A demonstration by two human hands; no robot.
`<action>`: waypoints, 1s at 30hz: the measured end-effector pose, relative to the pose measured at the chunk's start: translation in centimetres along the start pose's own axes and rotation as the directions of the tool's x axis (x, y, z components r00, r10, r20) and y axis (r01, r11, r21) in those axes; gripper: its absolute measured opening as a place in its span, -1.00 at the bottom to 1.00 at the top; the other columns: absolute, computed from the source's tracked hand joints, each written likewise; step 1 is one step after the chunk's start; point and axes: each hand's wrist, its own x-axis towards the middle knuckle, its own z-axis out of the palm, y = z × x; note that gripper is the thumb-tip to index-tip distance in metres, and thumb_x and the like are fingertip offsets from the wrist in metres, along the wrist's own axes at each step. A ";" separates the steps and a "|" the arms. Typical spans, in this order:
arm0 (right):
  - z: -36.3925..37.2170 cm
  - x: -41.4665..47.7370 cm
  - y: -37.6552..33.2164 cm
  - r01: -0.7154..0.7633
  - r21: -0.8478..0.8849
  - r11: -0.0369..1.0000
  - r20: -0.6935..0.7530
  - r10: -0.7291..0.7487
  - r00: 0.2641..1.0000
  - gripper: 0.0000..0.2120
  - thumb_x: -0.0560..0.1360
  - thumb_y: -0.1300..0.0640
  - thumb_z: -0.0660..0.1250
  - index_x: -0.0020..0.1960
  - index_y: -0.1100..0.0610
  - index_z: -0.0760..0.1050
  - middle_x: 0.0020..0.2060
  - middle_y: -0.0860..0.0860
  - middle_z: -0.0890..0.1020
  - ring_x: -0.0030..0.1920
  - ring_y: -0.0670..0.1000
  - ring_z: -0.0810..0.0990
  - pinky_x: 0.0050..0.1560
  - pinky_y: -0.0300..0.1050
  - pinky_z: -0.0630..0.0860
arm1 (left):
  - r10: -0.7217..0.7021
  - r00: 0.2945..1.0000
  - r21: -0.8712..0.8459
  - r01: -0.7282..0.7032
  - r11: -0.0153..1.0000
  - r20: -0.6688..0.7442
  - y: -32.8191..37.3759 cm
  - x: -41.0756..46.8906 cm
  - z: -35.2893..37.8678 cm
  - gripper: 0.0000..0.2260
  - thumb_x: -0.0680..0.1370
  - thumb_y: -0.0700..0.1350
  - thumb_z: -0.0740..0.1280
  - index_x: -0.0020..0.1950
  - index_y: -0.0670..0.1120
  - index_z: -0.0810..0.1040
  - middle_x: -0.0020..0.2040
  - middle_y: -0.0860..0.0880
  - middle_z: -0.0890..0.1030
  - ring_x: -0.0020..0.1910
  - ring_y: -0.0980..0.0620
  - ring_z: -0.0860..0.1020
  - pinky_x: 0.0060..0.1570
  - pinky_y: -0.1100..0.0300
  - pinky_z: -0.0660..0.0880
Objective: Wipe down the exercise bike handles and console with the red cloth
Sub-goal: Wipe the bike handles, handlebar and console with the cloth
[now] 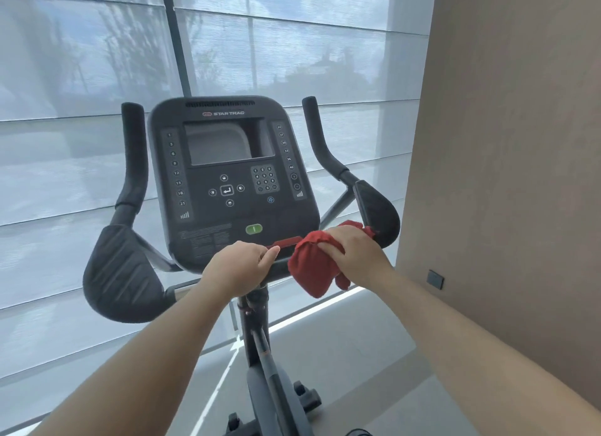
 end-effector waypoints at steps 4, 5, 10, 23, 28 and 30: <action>-0.8 0.1 1.0 -0.075 -0.010 0.997 -0.121 0.073 0.990 -0.74 0.56 0.00 0.18 0.03 0.14 0.56 -0.07 0.03 0.63 0.00 0.03 0.52 0.12 -0.10 0.41 | 0.007 0.998 0.016 -0.006 1.000 -0.061 0.3 -0.3 -0.1 -0.52 0.61 0.14 -0.02 -0.41 -0.05 0.36 -0.43 0.01 0.51 -0.36 -0.04 0.52 -0.32 0.13 0.44; -0.2 -0.2 0.3 -0.044 -0.006 0.999 -0.138 0.043 0.990 -0.75 0.56 0.00 0.19 0.03 0.12 0.56 -0.08 0.01 0.62 0.01 0.02 0.52 0.13 -0.13 0.39 | 0.004 0.997 0.017 -0.003 1.000 -0.080 0.5 -0.3 -0.1 -0.52 0.61 0.12 -0.02 -0.43 -0.05 0.35 -0.44 0.01 0.50 -0.37 -0.04 0.50 -0.35 0.14 0.39; 0.9 -1.2 -0.3 0.154 0.049 0.987 -0.070 -0.150 0.986 -0.70 0.53 -0.08 0.18 0.11 0.07 0.52 -0.02 -0.07 0.58 0.06 -0.08 0.48 0.19 -0.16 0.39 | 0.003 0.993 0.018 -0.001 1.000 -0.118 0.4 -0.4 0.0 -0.51 0.61 0.10 0.00 -0.46 -0.06 0.34 -0.46 0.02 0.47 -0.36 -0.08 0.50 -0.33 0.14 0.37; 0.3 -1.4 -1.2 -0.068 0.152 0.986 -0.088 0.082 0.993 -0.56 0.45 -0.24 0.10 0.14 -0.03 0.53 0.29 -0.08 0.41 0.33 -0.12 0.26 0.41 0.01 0.15 | -0.002 0.996 -0.016 0.001 1.000 -0.091 0.7 0.0 -0.2 -0.52 0.62 0.09 0.01 -0.46 -0.07 0.32 -0.51 0.03 0.44 -0.45 0.01 0.43 -0.41 0.16 0.26; 2.3 -1.6 -3.6 -0.267 -0.220 0.938 -0.183 0.229 0.956 -0.59 0.52 -0.22 0.12 0.26 -0.07 0.44 0.38 0.02 0.33 0.41 0.08 0.17 0.36 0.13 0.18 | -0.009 0.995 -0.015 0.008 1.000 -0.098 0.6 -0.1 -0.2 -0.51 0.62 0.10 0.02 -0.46 -0.07 0.32 -0.51 0.03 0.45 -0.47 0.05 0.42 -0.42 0.18 0.28; 2.8 -1.9 -3.9 -0.267 -0.158 0.951 -0.228 0.228 0.947 -0.62 0.52 -0.17 0.18 0.27 -0.04 0.45 0.36 0.05 0.37 0.38 0.11 0.22 0.35 0.12 0.23 | -0.008 0.994 -0.022 0.005 1.000 -0.109 0.6 0.0 0.0 -0.51 0.61 0.10 0.02 -0.46 -0.07 0.32 -0.50 0.02 0.45 -0.46 0.03 0.43 -0.39 0.16 0.31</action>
